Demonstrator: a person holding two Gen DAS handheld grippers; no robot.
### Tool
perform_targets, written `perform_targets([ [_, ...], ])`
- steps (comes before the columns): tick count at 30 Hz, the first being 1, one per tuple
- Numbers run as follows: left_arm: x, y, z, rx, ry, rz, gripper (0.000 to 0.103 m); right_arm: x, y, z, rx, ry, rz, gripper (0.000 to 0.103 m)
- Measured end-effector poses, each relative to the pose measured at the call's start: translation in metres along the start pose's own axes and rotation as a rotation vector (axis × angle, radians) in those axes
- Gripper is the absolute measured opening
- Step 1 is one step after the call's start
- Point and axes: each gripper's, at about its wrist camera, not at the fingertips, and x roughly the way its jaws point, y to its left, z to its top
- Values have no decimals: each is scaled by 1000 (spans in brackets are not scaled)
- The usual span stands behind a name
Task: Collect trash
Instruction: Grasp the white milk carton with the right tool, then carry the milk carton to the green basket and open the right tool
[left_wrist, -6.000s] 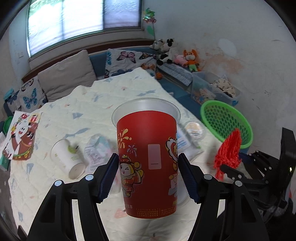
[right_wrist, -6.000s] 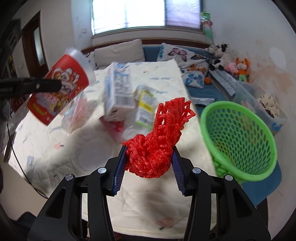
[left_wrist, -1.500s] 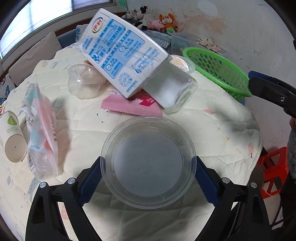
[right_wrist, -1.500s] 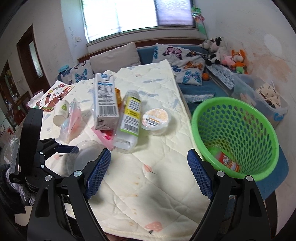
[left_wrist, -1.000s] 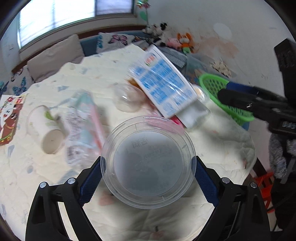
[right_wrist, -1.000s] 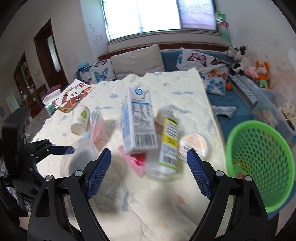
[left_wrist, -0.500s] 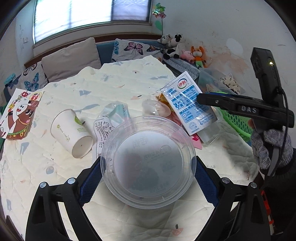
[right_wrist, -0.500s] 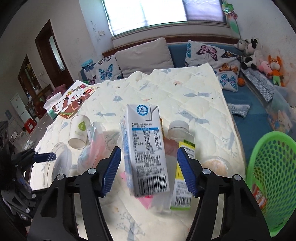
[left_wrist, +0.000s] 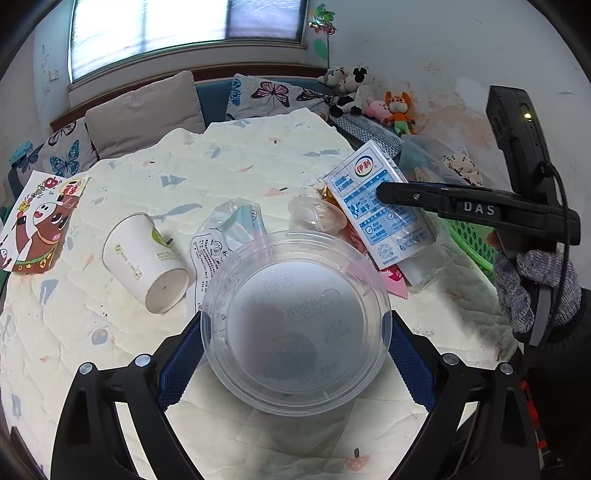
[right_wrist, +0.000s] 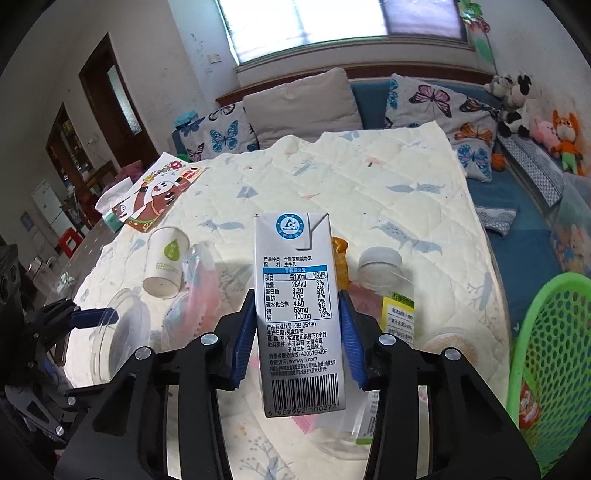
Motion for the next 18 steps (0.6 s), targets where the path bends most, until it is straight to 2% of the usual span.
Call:
perform_targets([
  [9,-8,-3,6,-1,-18,-10,90,-27,7,-5,4,-42,-5,43],
  [14,-12,-14,12,19,-32,-31,90,-55,4,-11,21,-83,-22,43],
  [18,-11,-29,19,39,-34,-55,90,-82,-6,-18,29,-120,-71,43],
])
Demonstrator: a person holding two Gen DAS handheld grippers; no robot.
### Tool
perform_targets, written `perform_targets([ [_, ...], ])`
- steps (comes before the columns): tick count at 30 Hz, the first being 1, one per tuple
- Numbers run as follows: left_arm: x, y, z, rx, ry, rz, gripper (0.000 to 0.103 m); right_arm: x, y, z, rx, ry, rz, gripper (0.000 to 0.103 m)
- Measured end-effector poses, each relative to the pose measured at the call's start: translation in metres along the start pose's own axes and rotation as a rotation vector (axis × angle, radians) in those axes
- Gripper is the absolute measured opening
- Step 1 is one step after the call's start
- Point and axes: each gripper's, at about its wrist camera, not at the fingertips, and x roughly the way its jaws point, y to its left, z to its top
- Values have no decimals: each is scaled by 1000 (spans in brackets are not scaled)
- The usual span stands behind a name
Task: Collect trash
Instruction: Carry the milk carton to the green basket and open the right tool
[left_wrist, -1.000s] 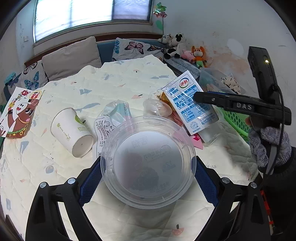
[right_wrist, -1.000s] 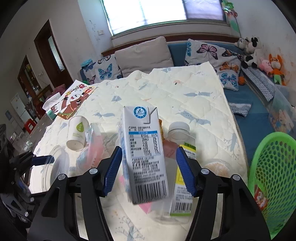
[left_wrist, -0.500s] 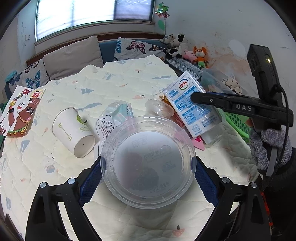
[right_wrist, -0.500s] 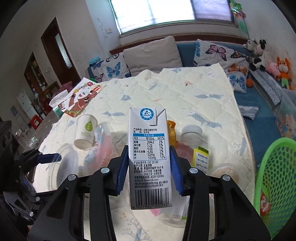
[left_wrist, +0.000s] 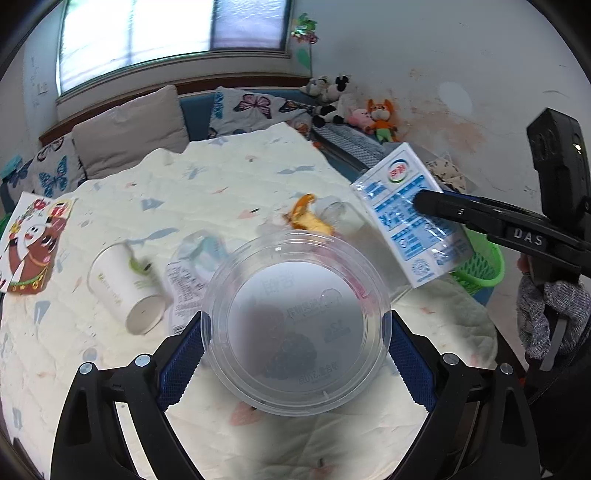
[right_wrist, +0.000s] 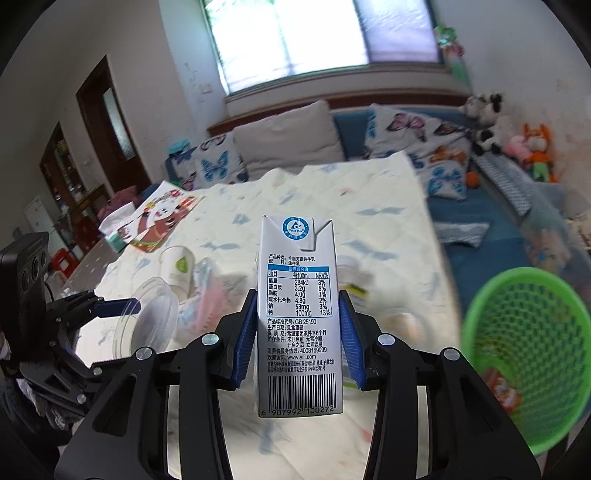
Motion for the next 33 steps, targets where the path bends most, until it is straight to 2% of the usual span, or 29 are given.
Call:
perform_targets([
  [10,13,-53,32,76,-15,-70,90,-45,-80,-21,99,-28,-211,43],
  [17,26,-87,56,121,-15,-104,90,-57,-137,-41,163,-12,-353,43],
  [23,40,-104,76,135,-13,-128,90,-52,-174,-56,196,19,-430,43],
  [31,56,-134,94,175,-4,-143,90,-42,-204,-72,246,49,-473,44],
  [33,61,-141,99,185,1,-149,90,-42,-209,-75,263,48,-474,47],
])
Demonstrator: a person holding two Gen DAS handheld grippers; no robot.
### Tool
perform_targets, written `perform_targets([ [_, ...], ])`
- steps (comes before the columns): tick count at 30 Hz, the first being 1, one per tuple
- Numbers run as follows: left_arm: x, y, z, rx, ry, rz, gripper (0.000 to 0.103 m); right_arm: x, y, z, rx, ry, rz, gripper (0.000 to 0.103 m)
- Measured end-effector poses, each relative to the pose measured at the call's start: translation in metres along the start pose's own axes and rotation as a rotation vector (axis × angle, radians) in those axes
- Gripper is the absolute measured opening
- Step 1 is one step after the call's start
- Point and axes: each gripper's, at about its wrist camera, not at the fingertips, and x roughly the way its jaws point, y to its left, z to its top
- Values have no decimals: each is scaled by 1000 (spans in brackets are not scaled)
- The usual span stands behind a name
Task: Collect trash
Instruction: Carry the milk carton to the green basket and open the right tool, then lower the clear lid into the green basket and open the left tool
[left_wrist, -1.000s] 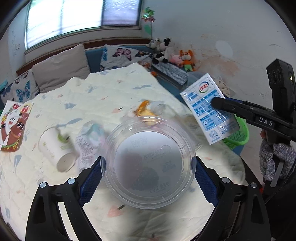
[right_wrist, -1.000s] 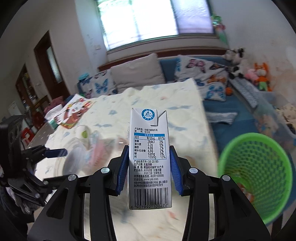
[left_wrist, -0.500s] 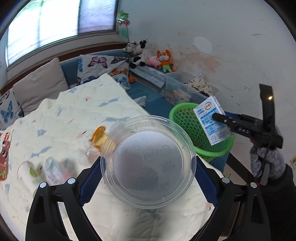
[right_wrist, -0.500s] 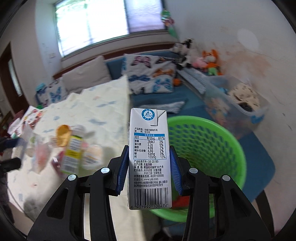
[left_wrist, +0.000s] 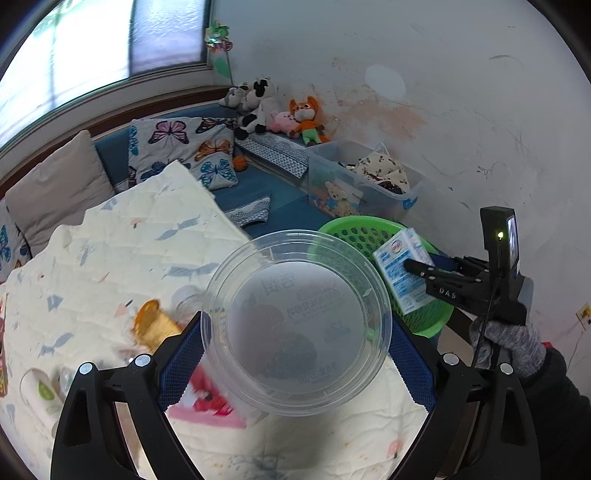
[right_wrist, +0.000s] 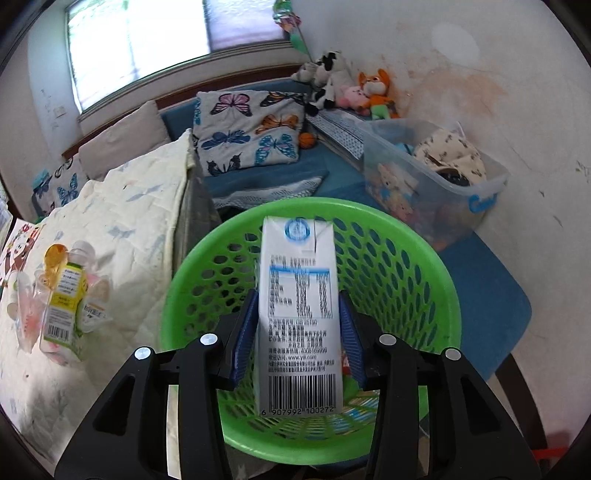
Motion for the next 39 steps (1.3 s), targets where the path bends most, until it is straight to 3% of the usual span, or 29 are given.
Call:
perform_targets([
  [2,5,-6,5,11,4,-3,90,-1,-4,-1,13,-6,-6,54],
  [8,25,-24,21,41,19,-20,90,-15,-12,-4,29,-26,-7,55],
  [19,80,-76,36,124,94,-55,90,-62,-24,-16,32,-106,-20,70],
  [29,120,-94,42,128,150,-52,90,-80,-35,-31,69,-128,-6,75],
  [39,133,-100,38,112,156,-80,91,-83,-39,-40,93,-126,1,75],
])
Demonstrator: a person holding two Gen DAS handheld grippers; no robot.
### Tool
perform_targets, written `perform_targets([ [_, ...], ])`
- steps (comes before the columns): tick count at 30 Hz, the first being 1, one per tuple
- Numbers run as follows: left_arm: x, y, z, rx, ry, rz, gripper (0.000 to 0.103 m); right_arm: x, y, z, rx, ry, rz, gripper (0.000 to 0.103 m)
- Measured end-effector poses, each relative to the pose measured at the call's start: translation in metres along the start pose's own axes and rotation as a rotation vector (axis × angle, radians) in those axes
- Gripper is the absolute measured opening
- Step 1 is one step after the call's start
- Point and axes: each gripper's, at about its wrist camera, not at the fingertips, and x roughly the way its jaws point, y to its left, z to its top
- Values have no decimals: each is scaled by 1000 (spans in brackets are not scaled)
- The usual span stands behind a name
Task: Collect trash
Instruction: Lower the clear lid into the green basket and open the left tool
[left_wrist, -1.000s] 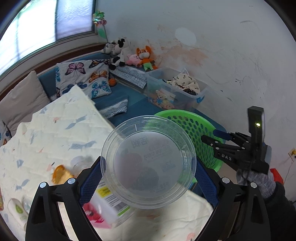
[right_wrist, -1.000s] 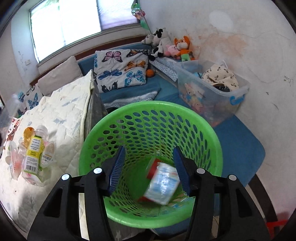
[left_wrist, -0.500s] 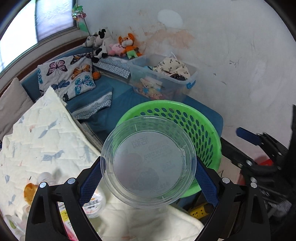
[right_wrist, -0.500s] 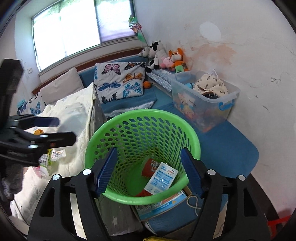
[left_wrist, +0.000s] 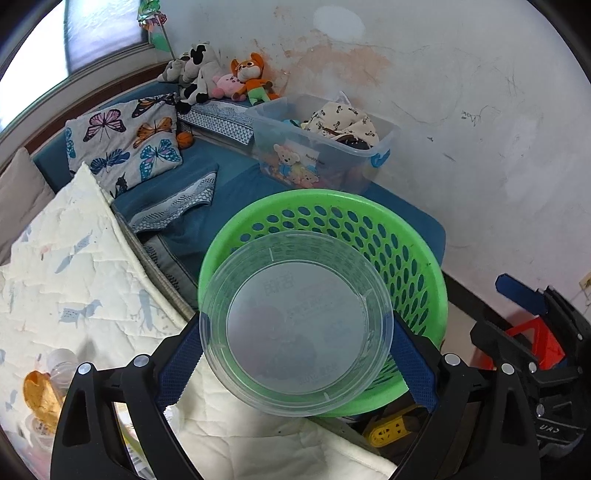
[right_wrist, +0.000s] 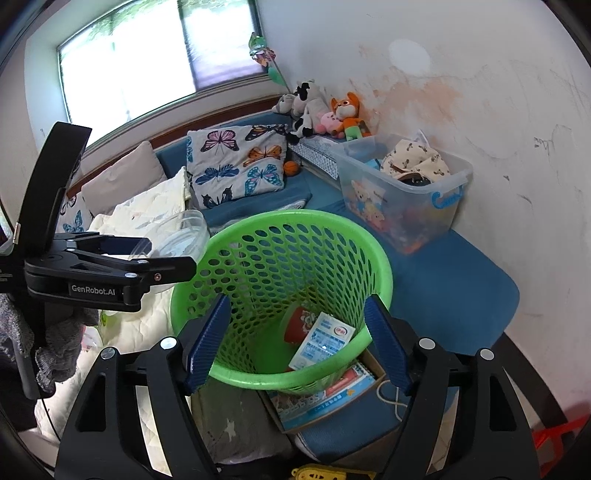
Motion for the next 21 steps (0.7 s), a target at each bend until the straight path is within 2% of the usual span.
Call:
perform_targets([
  [11,-11,2,-2,-28,-51,-55,92,-4,2,-4,8,-3,6,75],
  [21,-63,16,-27,-38,-121,4,92,-15,27,-6,-39,-18,47,76],
])
